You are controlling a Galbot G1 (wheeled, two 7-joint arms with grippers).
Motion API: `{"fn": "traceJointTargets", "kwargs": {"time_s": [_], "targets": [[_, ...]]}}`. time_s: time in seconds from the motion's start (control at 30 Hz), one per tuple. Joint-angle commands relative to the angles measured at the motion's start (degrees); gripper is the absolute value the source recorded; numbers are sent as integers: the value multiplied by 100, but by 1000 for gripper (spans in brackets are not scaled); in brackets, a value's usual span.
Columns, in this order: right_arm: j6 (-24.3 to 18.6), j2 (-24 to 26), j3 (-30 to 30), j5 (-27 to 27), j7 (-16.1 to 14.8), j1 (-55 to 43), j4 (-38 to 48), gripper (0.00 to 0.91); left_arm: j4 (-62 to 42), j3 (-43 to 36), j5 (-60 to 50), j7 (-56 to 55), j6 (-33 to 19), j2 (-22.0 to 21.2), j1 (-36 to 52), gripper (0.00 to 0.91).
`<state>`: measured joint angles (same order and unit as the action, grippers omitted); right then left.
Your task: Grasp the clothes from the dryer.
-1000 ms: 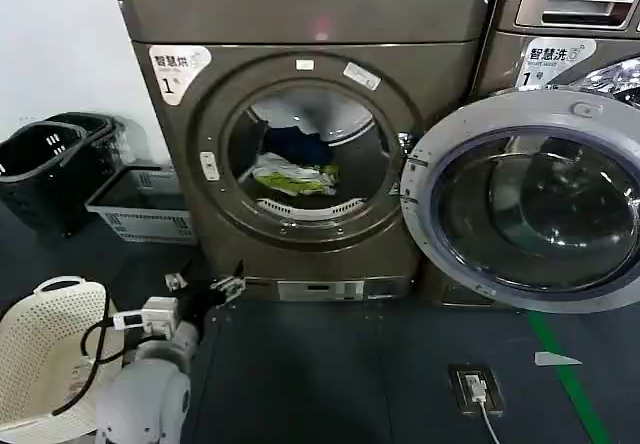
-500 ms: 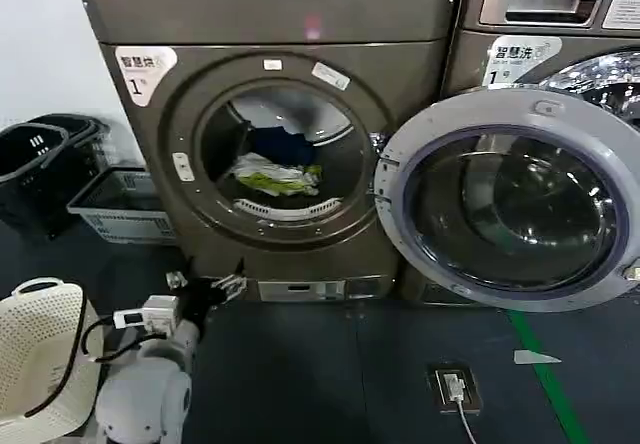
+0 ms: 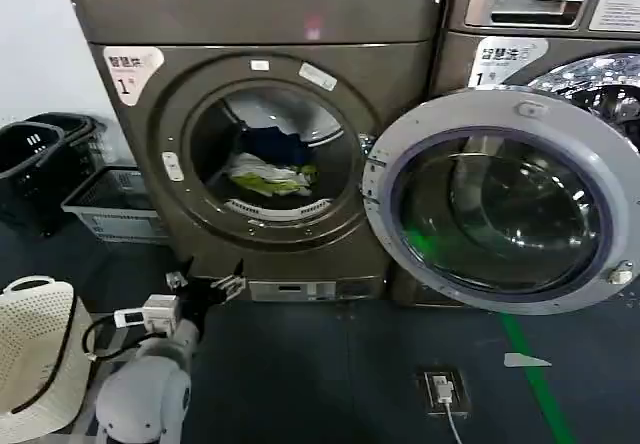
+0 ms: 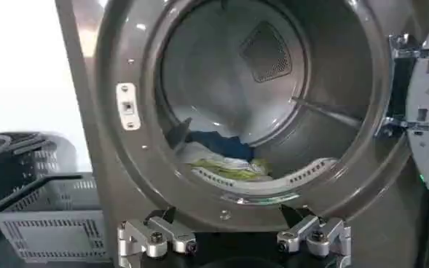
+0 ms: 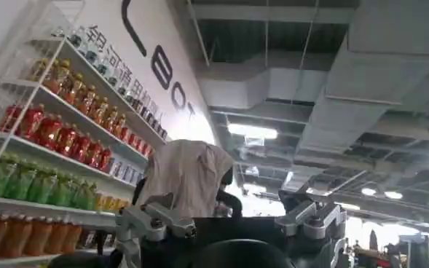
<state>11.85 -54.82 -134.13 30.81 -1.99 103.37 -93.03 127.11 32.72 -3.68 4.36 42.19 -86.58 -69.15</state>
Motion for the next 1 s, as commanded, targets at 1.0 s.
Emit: {"fn": "traceJointTargets", "kwargs": {"time_s": [1.0], "targets": [[-241, -67, -130, 276, 574, -15, 100, 907, -49, -46, -133, 48, 281, -17, -36, 907]]}}
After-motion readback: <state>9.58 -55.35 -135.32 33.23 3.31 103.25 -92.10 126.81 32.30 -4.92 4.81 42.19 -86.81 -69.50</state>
